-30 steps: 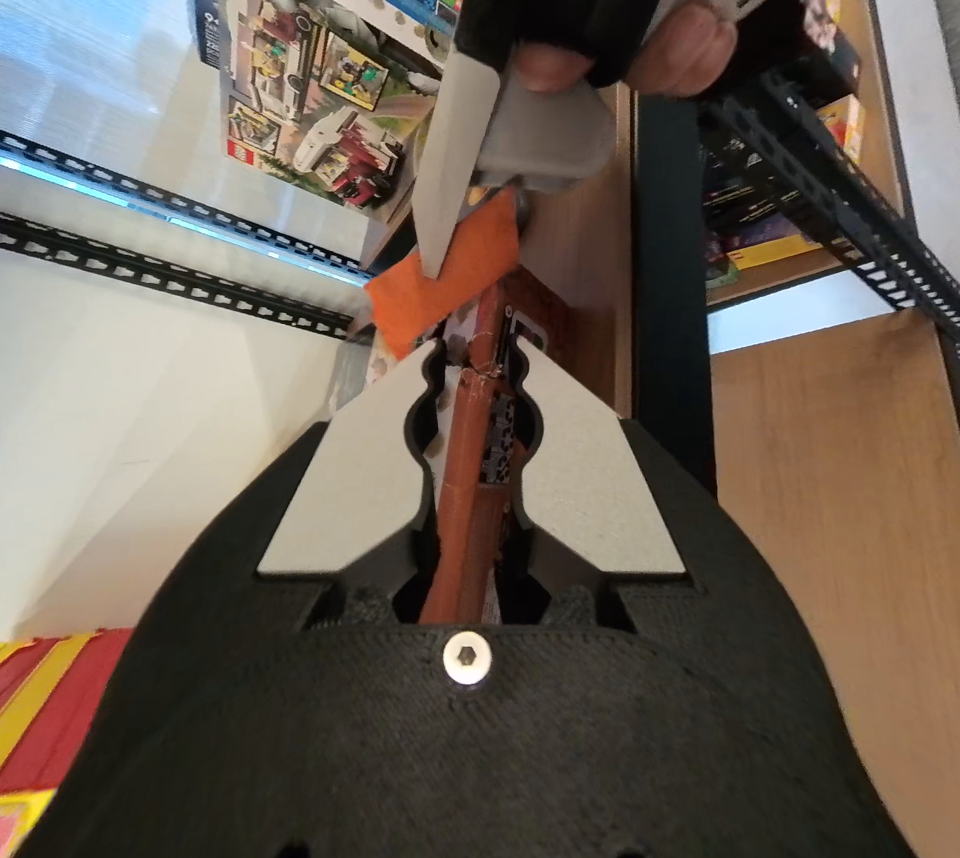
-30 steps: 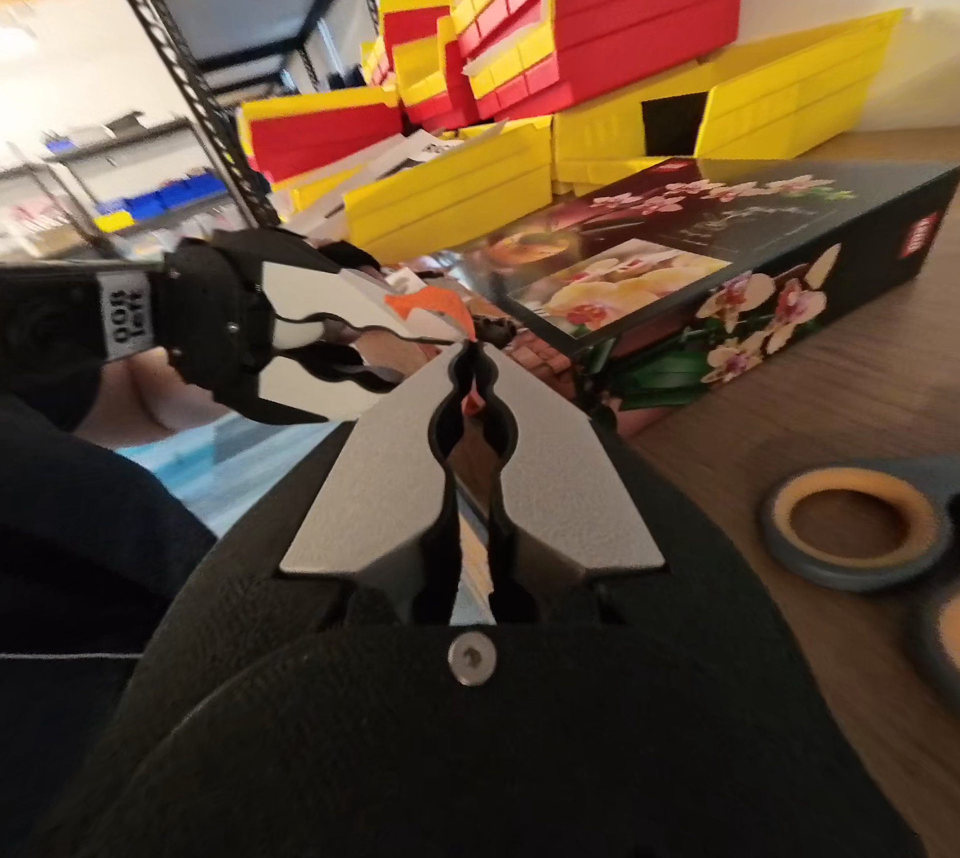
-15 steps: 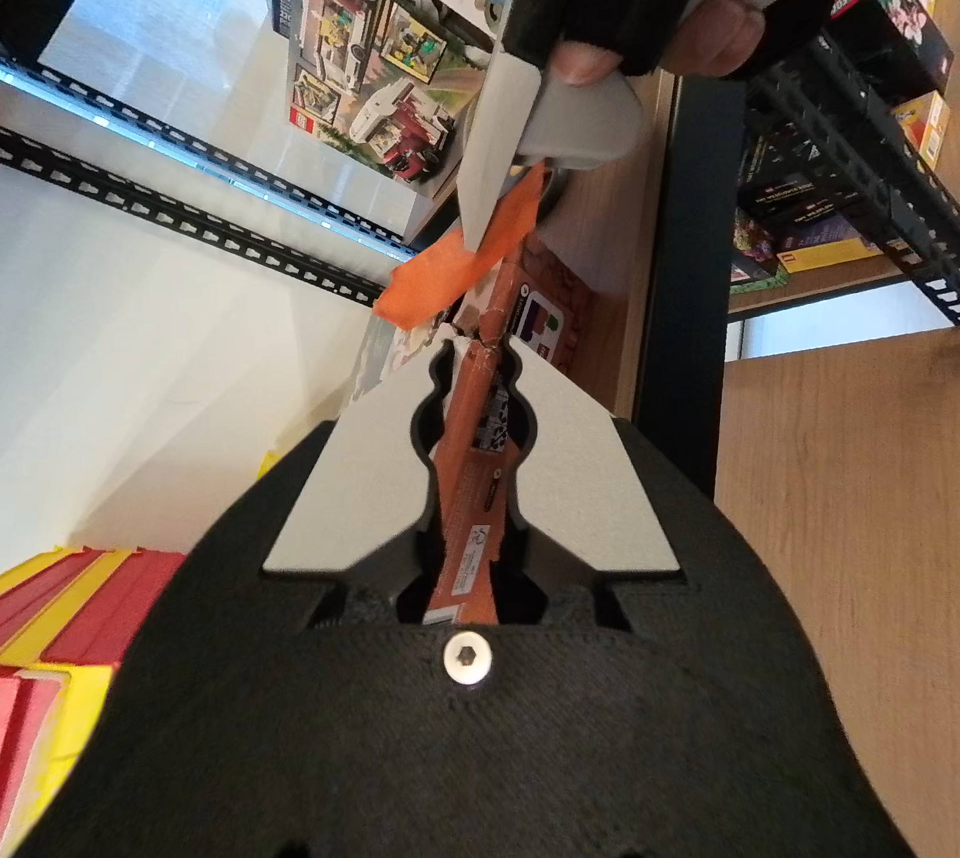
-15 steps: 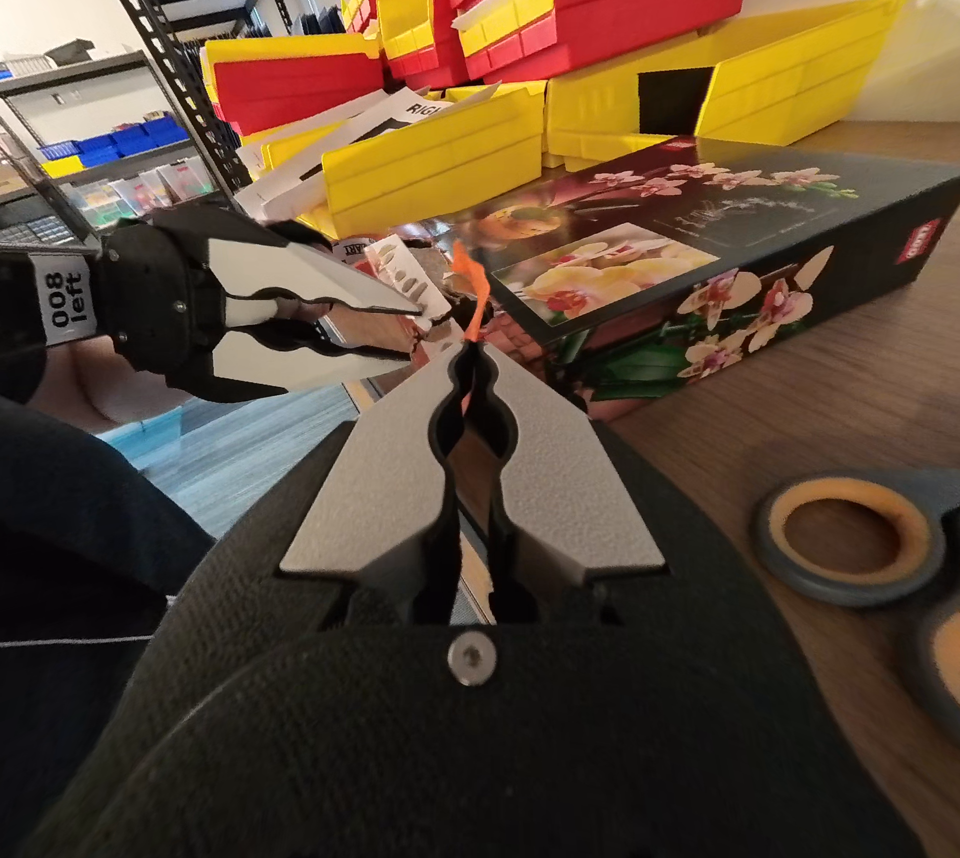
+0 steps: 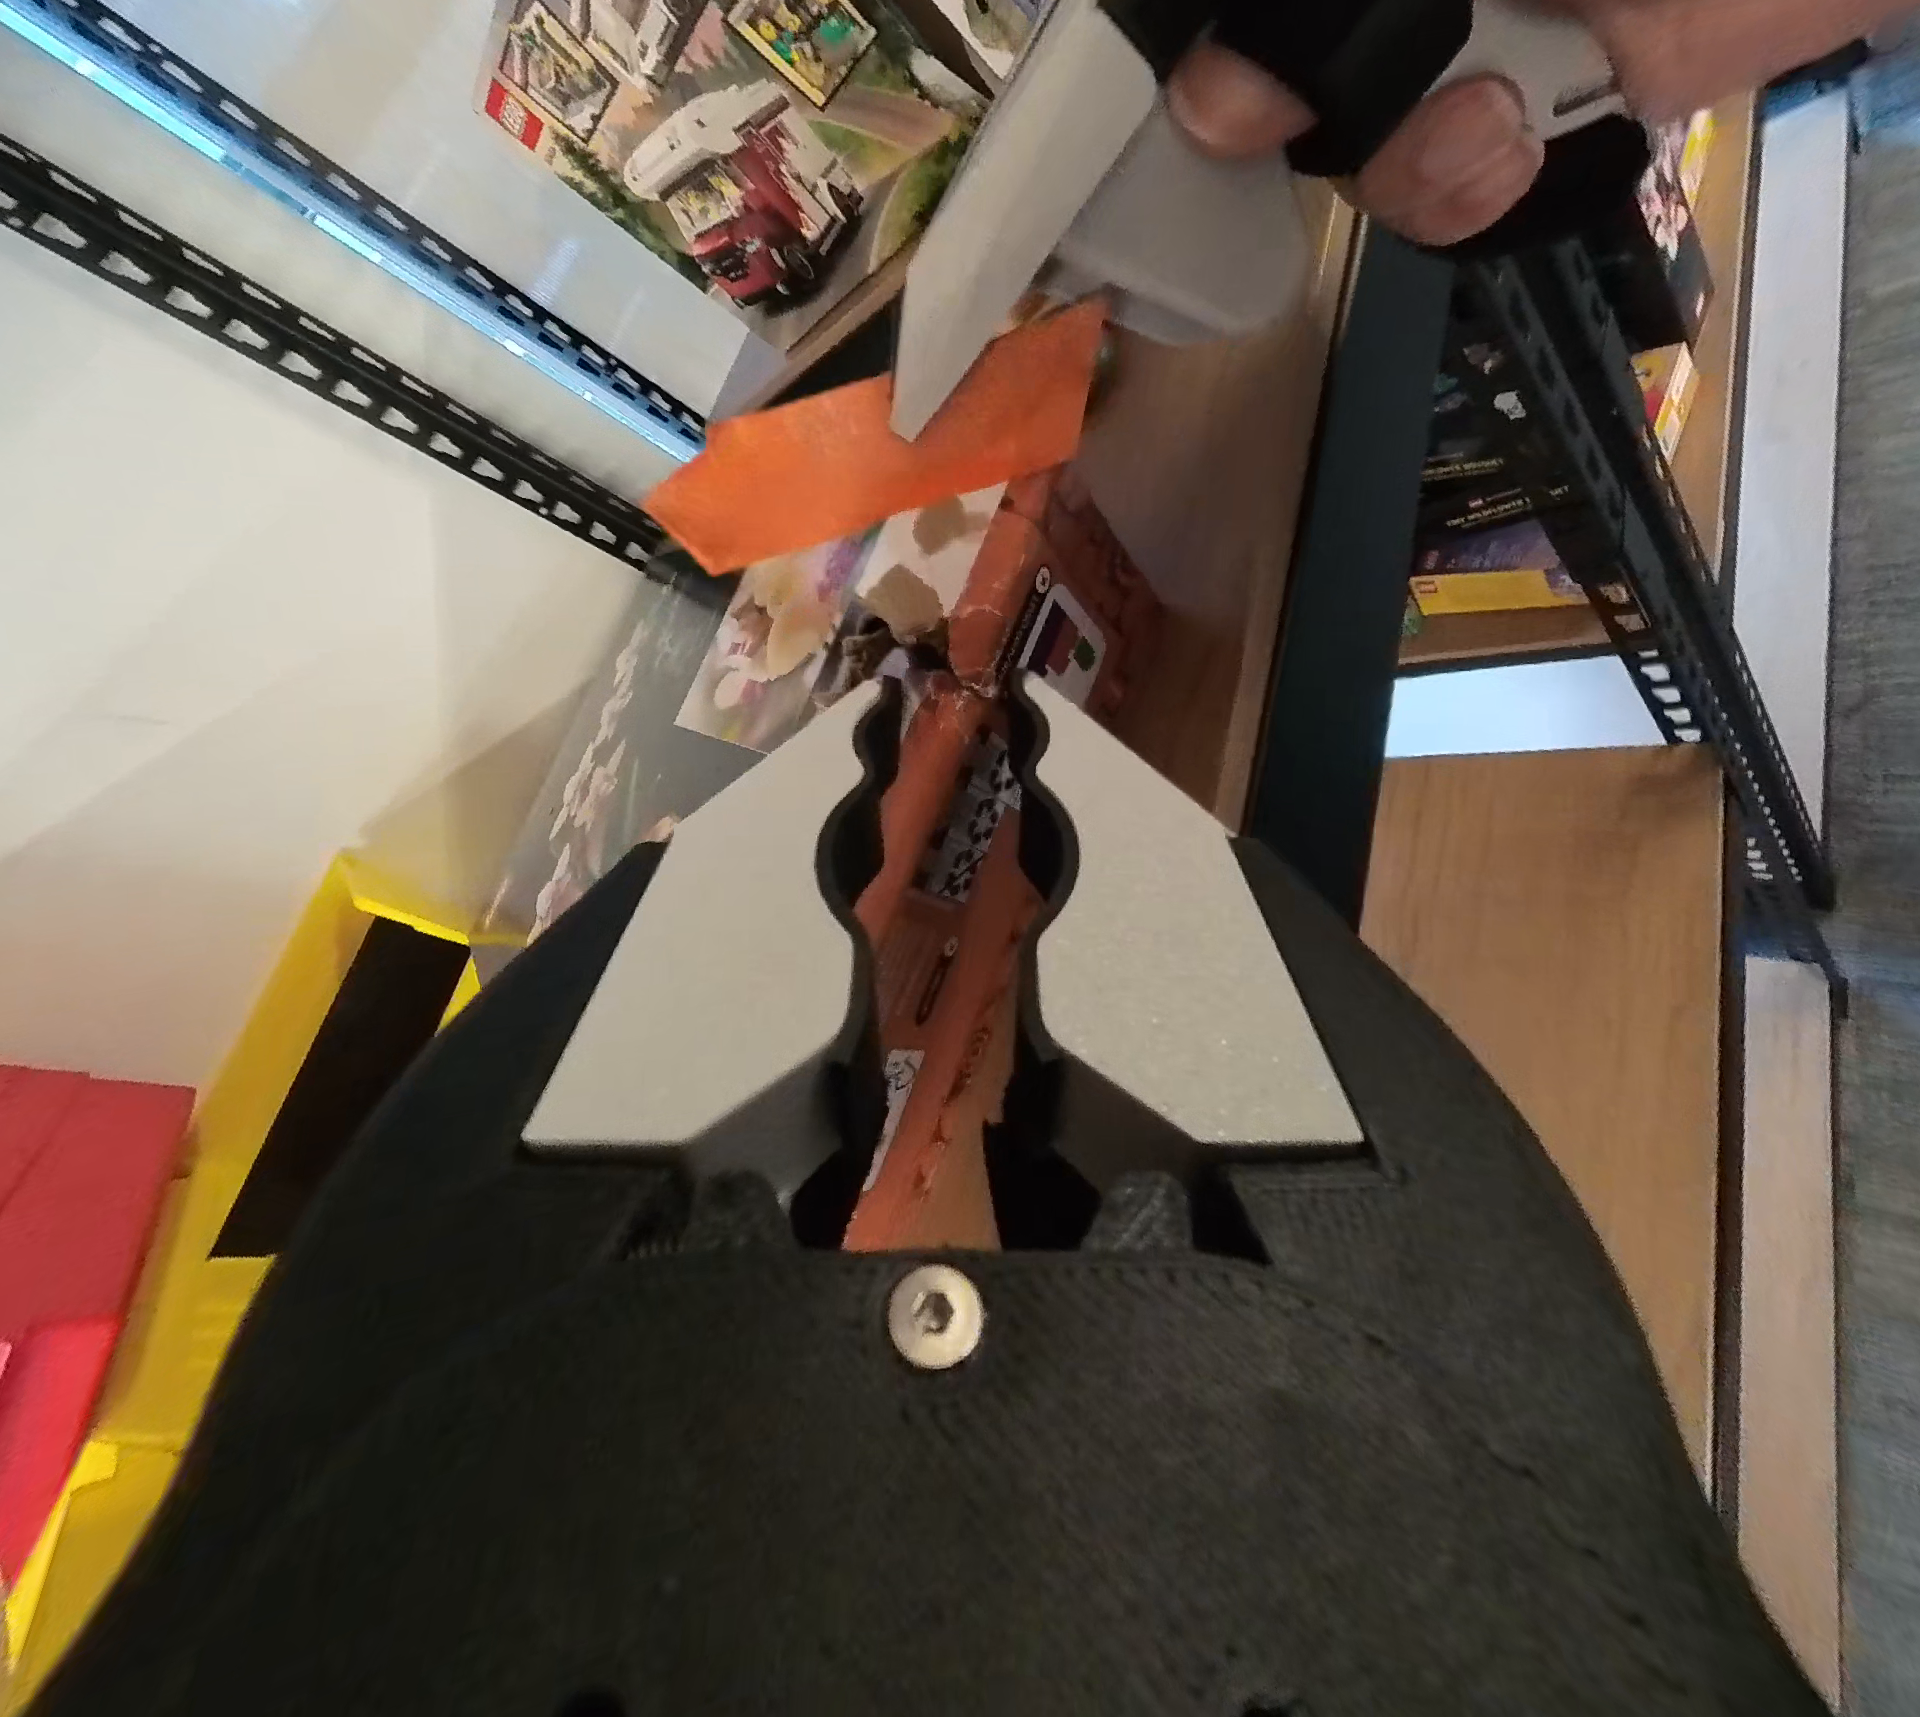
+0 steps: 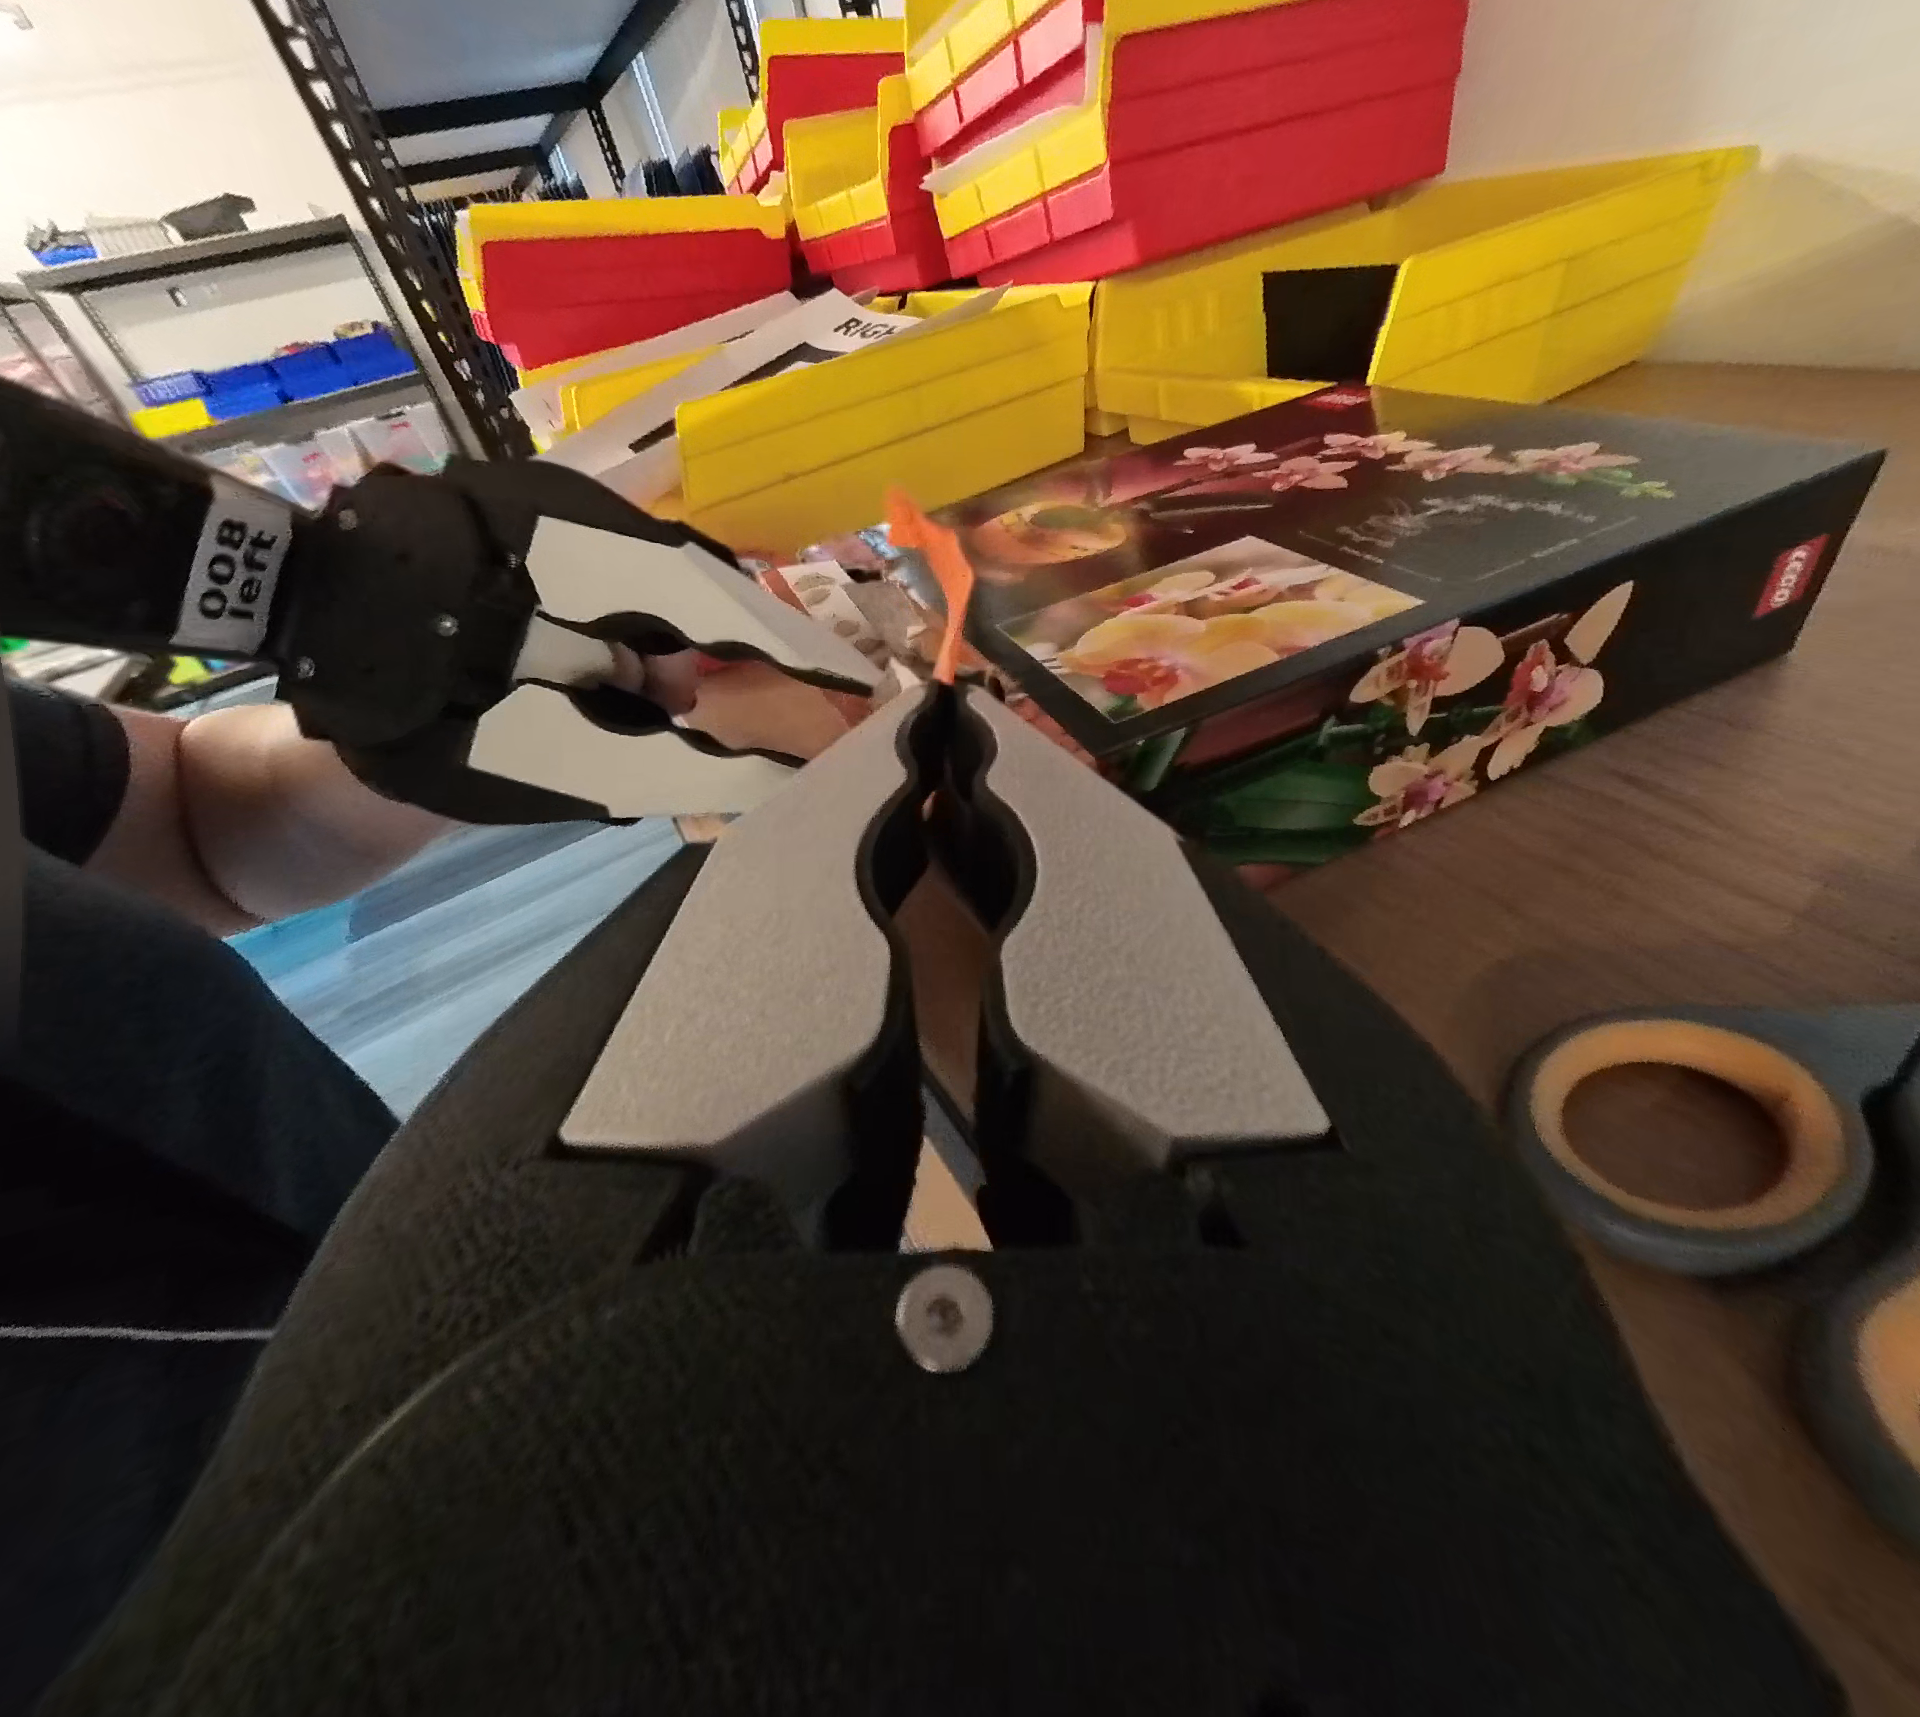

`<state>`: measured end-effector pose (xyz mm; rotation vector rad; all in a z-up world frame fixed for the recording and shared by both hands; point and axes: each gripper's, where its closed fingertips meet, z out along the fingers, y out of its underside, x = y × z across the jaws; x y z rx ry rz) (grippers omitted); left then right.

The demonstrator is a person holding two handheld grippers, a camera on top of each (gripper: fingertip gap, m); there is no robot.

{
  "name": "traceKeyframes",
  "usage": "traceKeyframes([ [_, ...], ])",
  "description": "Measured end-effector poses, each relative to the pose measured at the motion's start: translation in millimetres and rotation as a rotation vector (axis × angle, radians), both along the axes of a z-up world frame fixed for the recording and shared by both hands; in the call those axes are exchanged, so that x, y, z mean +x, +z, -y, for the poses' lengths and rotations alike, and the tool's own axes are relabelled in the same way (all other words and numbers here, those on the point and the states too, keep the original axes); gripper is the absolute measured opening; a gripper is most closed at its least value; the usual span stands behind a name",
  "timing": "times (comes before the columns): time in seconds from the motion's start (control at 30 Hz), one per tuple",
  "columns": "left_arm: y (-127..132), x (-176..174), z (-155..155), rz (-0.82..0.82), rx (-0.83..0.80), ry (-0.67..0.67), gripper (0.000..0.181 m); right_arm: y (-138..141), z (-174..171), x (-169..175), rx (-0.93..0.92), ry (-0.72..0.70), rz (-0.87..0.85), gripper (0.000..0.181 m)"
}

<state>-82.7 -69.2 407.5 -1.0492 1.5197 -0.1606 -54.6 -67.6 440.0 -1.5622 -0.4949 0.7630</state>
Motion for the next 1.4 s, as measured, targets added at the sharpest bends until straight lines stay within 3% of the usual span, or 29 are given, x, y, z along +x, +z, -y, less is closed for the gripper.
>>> traceKeyframes([
  [0.27, 0.3, 3.2, -5.0, -0.004, -0.141, 0.011, 0.017, 15.2, 5.6, 7.9, 0.048, -0.016, -0.051, 0.000],
  [0.5, 0.3, 1.4, -0.1, -0.019, 0.003, 0.006, 0.017, -2.5, 6.6, -2.5, -0.035, 0.020, -0.020, 0.000],
  [0.63, 4.9, 1.2, 1.6, 0.031, 0.005, -0.002, 0.019, -10.1, 5.1, -4.2, -0.069, -0.007, 0.030, 0.000],
  [0.7, 9.4, 1.7, 4.3, 0.066, 0.028, -0.032, 0.027, -13.3, 4.2, -4.5, -0.083, -0.014, 0.039, 0.000],
  [0.83, 10.1, 3.6, 18.7, 0.101, 0.150, -0.190, 0.020, -15.4, 3.0, -4.7, -0.104, -0.004, -0.001, 0.000],
  [0.97, 3.4, 5.3, 15.0, 0.054, 0.224, -0.210, 0.024, -16.4, 4.5, -3.9, -0.123, 0.002, -0.027, 0.000],
  [1.2, -3.1, 13.3, 13.4, -0.035, 0.236, -0.225, 0.024, 6.7, 12.8, 4.0, -0.052, 0.006, -0.144, 0.000],
  [1.4, 10.4, 4.0, 13.6, 0.036, 0.157, -0.198, 0.028, 16.9, 18.6, 18.5, 0.000, -0.065, -0.152, 0.000],
])
